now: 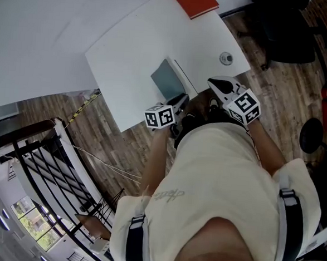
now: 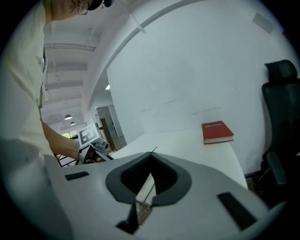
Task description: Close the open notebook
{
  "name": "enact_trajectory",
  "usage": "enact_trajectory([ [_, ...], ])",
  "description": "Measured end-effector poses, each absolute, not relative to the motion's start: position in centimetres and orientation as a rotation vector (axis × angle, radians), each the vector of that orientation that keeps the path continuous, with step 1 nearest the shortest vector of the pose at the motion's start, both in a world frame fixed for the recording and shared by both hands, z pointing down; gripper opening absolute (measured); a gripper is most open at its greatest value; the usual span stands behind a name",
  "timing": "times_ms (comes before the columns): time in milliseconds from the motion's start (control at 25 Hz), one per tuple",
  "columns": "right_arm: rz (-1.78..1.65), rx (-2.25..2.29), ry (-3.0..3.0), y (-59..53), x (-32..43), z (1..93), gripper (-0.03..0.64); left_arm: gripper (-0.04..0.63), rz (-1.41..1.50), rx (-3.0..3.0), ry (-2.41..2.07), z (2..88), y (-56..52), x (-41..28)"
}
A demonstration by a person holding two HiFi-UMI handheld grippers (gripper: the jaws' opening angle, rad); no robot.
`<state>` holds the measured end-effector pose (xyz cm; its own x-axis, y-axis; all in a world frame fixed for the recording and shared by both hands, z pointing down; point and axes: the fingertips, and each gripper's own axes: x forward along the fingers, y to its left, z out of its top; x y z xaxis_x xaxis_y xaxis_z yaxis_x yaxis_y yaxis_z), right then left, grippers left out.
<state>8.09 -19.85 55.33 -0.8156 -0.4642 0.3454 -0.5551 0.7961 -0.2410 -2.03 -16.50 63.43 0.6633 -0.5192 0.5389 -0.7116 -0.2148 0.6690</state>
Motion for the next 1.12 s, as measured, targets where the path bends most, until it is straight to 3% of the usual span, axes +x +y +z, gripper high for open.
enact_trajectory([
  [160,0.516,0.781,-2.713,-19.8,8.2,55.8,0.008,0.12,0.246,1.865,-0.948,63.8,-16.3,-1.3],
  [560,0.547,0.778,-2.696,-19.7,9.4,57.0,0.008,0.126,0.234,1.877,-0.963,63.4,-17.0,-0.1],
  [920,0.511,0.695,-2.712,-19.7,6.2,56.6,0.008,0.126,0.175,1.844,-1.107,62.5,-15.1,-5.2],
  [1120,0.491,0.62,-2.716,-18.7,3.5,55.7,0.008,0.03,0.151,1.843,-1.259,61.0,-14.3,-9.0],
])
